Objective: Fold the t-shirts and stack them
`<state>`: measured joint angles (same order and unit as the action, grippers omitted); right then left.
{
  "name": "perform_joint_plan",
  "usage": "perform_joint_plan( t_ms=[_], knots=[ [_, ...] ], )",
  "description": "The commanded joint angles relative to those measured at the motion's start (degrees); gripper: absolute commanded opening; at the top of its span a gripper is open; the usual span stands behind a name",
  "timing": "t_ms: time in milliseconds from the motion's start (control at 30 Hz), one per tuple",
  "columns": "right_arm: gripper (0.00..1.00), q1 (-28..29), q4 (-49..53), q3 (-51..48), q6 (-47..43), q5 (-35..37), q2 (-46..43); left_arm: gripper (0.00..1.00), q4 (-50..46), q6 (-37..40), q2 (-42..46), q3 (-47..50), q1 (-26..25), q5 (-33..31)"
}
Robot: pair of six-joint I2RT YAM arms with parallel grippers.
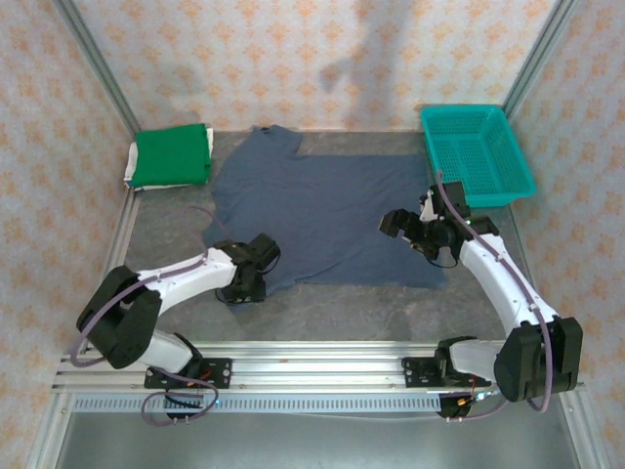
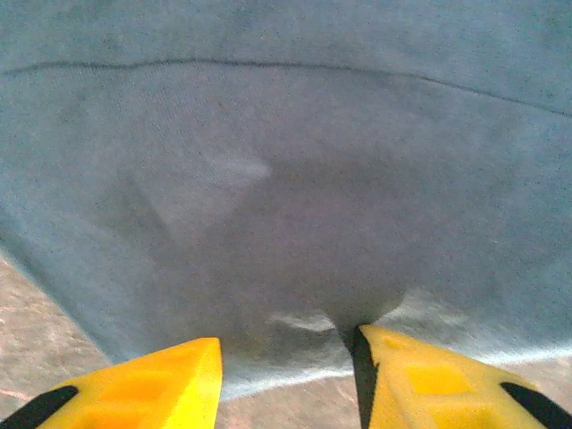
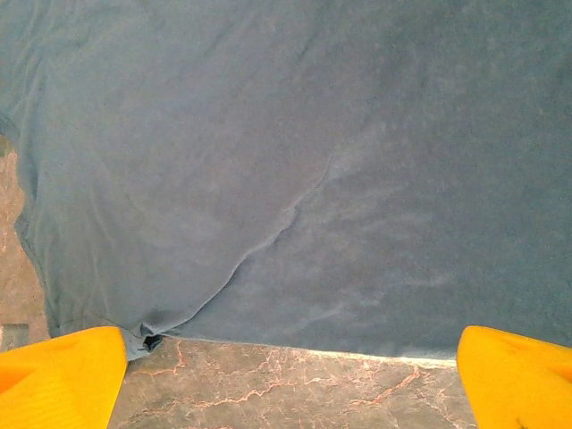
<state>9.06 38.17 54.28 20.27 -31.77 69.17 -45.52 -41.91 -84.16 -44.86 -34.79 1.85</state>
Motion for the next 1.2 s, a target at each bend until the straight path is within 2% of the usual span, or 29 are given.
perform_joint_plan(
  t_ms=[0, 200, 300, 467, 700, 933, 1167],
  knots=[
    [0.95, 0.08, -1.95, -0.4, 0.59, -0.58, 0.7, 0.37, 0.05, 3.82, -4.71, -2.32, -0.2, -5.97],
    [0.95, 0.08, -1.69, -0.05, 0.29, 0.37, 1.58, 0.1, -1.07, 7.95, -9.16, -6.51, -0.2, -4.91],
    [0.95, 0.08, -1.7, -0.05, 0.43, 0.78, 1.89, 0.04, -3.8, 9.76, -9.27, -9.86, -0.1, -5.09],
    [0.94, 0.1, -1.2, -0.1, 0.03, 2.01, 2.19, 0.02, -8.42, 14.23, -9.04, -16.64, 1.12, -5.38],
    [0.94, 0.08, -1.43, -0.4, -0.32, 2.82, 3.23, 0.02, -12.5, 24.85, -12.85, -26.54, 6.91, -2.67],
    [0.94, 0.08, -1.8, -0.4, -0.64, 2.59, 5.75, 0.02, -14.86, 35.82, -22.5, -37.2, 12.64, -1.54],
    [0.93, 0.07, -1.85, -0.58, -1.4, 2.62, 9.01, 0.03, -17.14, 39.5, -33.4, -53.2, 14.03, -0.68]
  ],
)
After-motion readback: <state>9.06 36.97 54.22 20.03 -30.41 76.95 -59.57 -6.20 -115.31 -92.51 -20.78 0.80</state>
